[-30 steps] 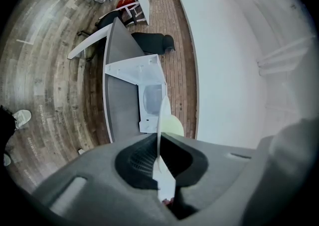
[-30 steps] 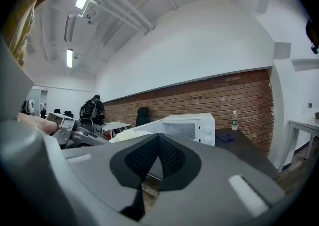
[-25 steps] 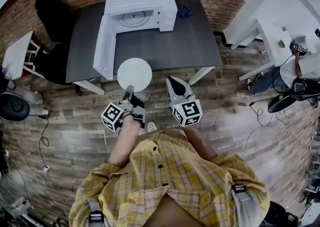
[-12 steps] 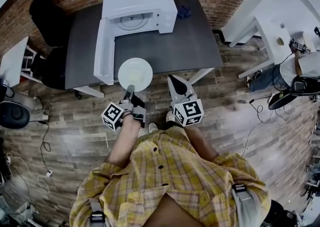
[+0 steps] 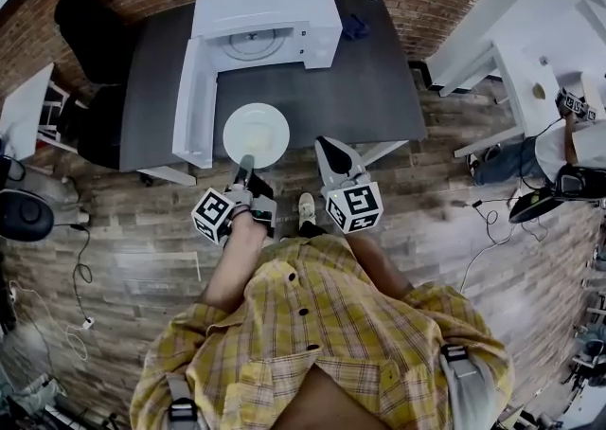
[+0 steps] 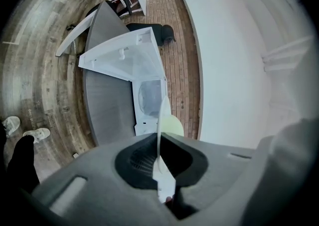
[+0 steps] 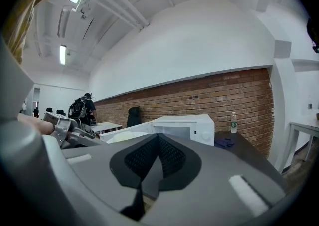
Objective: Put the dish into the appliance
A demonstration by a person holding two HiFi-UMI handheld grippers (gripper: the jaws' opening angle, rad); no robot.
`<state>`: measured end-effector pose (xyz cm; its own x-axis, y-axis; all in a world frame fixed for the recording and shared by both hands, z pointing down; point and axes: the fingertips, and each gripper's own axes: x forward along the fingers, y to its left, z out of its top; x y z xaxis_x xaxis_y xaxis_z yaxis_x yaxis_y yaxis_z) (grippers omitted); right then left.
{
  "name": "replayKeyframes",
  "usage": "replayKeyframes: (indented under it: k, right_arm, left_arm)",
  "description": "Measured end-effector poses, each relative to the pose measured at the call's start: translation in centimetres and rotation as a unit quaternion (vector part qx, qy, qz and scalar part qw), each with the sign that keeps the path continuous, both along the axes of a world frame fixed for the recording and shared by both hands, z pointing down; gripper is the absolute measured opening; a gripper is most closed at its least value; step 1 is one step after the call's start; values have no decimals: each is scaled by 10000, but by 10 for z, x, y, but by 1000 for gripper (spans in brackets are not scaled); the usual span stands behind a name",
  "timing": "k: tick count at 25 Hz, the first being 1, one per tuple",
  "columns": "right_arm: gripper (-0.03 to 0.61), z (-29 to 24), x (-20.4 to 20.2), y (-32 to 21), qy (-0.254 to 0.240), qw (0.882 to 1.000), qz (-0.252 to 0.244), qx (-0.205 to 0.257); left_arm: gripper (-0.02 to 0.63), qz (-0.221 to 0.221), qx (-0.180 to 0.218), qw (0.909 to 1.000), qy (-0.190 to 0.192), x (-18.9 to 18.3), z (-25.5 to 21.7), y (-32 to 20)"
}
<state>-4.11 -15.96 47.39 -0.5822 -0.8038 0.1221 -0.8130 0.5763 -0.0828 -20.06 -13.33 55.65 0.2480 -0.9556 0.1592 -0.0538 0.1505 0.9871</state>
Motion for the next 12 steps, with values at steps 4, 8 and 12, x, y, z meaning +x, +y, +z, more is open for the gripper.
replayKeyframes:
  k: [4, 8, 12]
  right_arm:
    - [2, -1, 2, -27, -7, 10000, -46, -3]
    - [3, 1, 4, -51, -53, 9999, -97, -41]
    - [2, 5, 2, -68, -96, 9997, -194, -64]
  left_arm:
    - [8, -53, -3, 10000, -11, 2, -1, -21]
    - [8, -139, 75, 9999, 31, 5, -4, -44]
    - [8, -180, 36, 9998, 6, 4, -1, -63]
